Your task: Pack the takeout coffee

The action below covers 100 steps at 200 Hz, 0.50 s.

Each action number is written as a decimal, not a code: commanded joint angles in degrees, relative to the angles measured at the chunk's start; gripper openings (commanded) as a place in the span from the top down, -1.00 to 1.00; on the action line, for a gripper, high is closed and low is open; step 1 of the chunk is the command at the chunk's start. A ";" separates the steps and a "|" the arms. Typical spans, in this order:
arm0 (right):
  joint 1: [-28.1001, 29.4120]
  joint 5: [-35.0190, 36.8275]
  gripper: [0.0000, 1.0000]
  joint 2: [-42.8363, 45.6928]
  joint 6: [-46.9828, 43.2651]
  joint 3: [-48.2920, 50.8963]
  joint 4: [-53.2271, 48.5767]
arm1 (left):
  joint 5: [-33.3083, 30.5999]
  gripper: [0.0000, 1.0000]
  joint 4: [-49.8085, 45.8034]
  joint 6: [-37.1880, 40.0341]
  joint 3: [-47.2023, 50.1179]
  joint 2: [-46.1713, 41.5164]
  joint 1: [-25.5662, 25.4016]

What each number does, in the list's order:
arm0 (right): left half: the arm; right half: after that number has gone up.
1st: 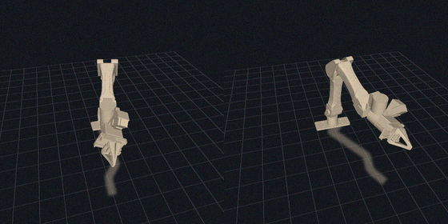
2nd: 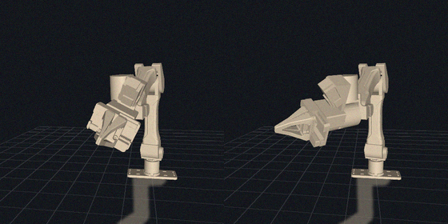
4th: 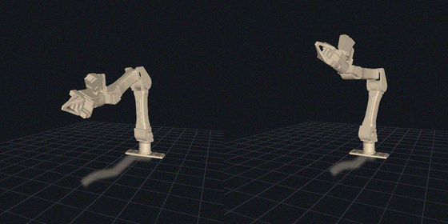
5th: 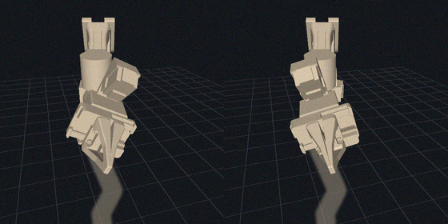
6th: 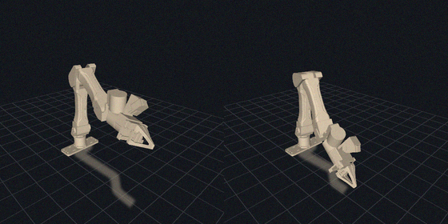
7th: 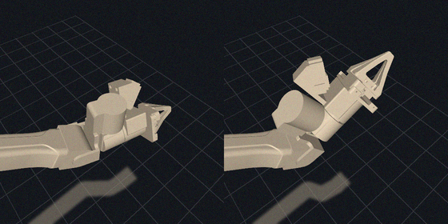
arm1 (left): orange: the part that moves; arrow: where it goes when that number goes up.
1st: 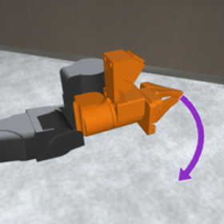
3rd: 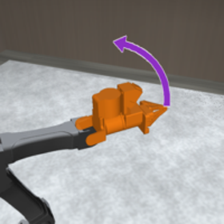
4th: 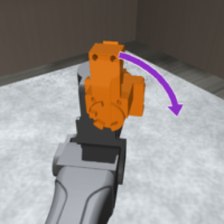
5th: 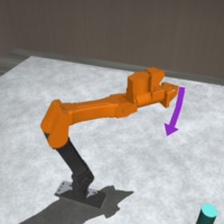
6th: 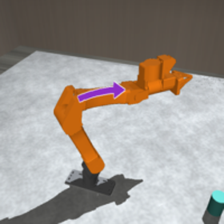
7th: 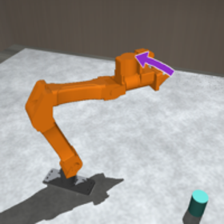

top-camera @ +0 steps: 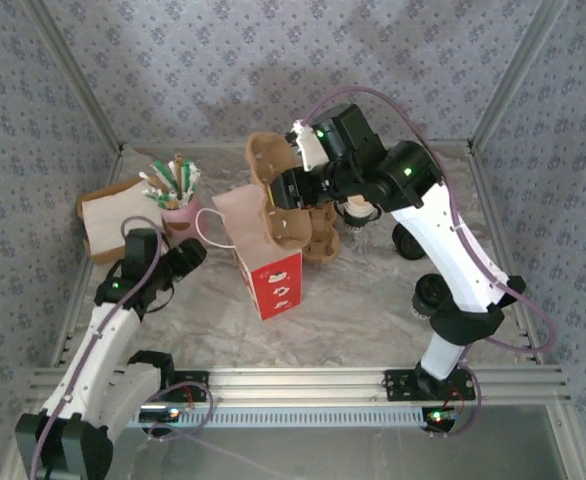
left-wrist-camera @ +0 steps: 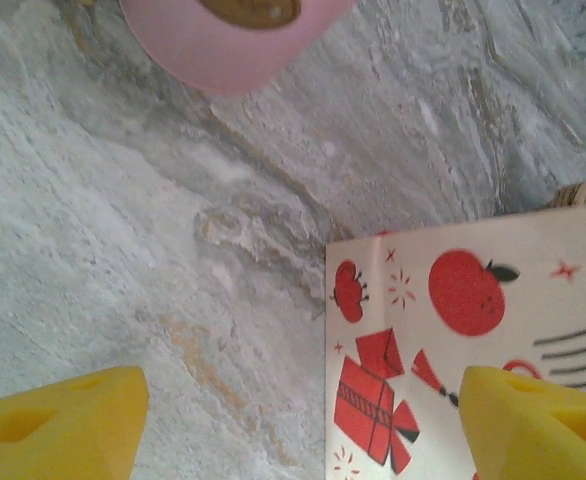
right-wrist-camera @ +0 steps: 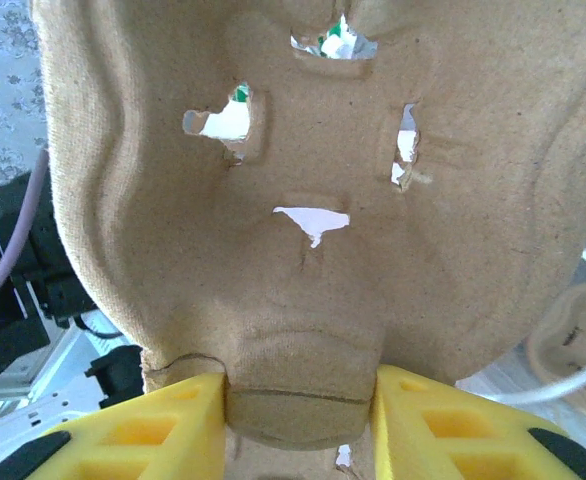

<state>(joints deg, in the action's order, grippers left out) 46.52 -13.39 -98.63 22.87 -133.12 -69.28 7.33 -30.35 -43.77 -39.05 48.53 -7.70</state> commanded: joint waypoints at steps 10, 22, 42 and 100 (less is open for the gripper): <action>0.49 -3.36 0.18 -2.70 0.59 -2.82 1.45 | 3.39 -0.62 -1.85 4.78 -10.90 6.09 1.90; 0.47 -4.24 0.17 -4.00 0.47 -3.62 1.57 | 3.23 -0.61 -2.51 5.68 -14.68 8.33 1.99; 0.49 -5.72 0.18 -5.86 0.45 -4.42 2.34 | 2.70 -0.60 -3.35 6.72 -19.65 11.10 2.40; 0.49 -8.58 0.18 -9.77 0.24 -4.35 4.40 | 2.83 -0.53 -4.84 8.60 -29.77 18.08 2.71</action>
<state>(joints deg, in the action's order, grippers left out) 46.65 -19.42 -107.35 23.07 -135.74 -66.30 9.50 -32.95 -37.41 -64.53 64.66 -5.26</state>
